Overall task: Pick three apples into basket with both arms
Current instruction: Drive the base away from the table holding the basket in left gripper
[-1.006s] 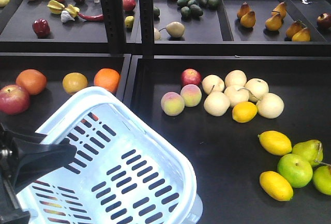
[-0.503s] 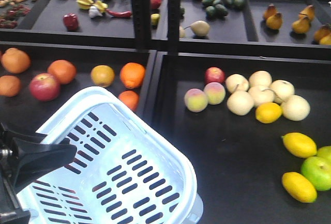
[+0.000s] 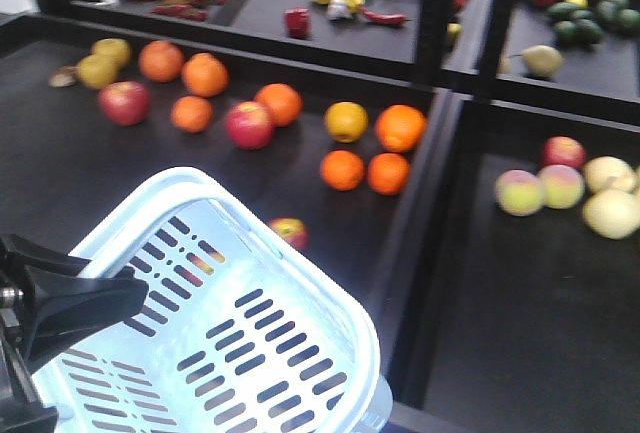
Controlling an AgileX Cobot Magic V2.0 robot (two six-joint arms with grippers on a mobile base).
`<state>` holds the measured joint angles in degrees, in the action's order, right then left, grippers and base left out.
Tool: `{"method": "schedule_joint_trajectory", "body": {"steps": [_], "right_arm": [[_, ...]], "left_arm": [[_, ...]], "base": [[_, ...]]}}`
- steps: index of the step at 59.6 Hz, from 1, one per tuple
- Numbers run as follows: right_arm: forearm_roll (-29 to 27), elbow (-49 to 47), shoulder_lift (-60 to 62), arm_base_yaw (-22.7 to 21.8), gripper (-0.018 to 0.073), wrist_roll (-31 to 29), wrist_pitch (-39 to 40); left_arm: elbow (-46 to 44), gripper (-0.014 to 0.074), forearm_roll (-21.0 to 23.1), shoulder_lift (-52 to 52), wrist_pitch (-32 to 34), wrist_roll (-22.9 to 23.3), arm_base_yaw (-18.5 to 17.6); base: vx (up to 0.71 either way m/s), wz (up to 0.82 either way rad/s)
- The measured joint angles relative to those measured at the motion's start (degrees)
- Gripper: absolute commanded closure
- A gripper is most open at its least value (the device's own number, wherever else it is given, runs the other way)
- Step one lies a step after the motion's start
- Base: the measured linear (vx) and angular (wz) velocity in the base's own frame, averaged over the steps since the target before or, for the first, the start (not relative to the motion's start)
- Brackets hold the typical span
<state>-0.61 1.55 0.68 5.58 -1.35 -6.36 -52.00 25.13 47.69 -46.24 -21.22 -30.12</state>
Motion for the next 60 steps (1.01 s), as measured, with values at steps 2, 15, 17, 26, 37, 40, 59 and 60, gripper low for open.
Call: {"method": "schedule_joint_trajectory", "body": {"steps": [2, 15, 17, 26, 37, 40, 59, 60], "right_arm": [[0.00, 0.00, 0.00, 0.00, 0.0567, 0.00, 0.00], [0.00, 0.00, 0.00, 0.00, 0.0567, 0.00, 0.00], [0.00, 0.00, 0.00, 0.00, 0.0567, 0.00, 0.00], [0.00, 0.00, 0.00, 0.00, 0.0567, 0.00, 0.00], [0.00, 0.00, 0.00, 0.00, 0.0567, 0.00, 0.00], [0.00, 0.00, 0.00, 0.00, 0.0567, 0.00, 0.00], [0.00, 0.00, 0.00, 0.00, 0.0567, 0.00, 0.00], [0.00, 0.00, 0.00, 0.00, 0.0567, 0.00, 0.00]], "left_arm": [[0.00, 0.0604, 0.00, 0.00, 0.00, 0.00, 0.00], [0.00, 0.0604, 0.00, 0.00, 0.00, 0.00, 0.00], [0.00, 0.0604, 0.00, 0.00, 0.00, 0.00, 0.00], [0.00, 0.0604, 0.00, 0.00, 0.00, 0.00, 0.00], [0.00, 0.0604, -0.05, -0.05, -0.05, 0.00, 0.00], [0.00, 0.0604, -0.05, -0.05, -0.05, 0.00, 0.00], [0.00, 0.0604, -0.05, 0.00, -0.10, 0.05, 0.00], [0.00, 0.0604, -0.05, 0.00, -0.10, 0.05, 0.00]], "base": [[-0.17, 0.67], [-0.18, 0.69], [-0.18, 0.69], [-0.18, 0.68], [-0.16, 0.63], [-0.15, 0.57], [-0.14, 0.54], [-0.13, 0.52]]}}
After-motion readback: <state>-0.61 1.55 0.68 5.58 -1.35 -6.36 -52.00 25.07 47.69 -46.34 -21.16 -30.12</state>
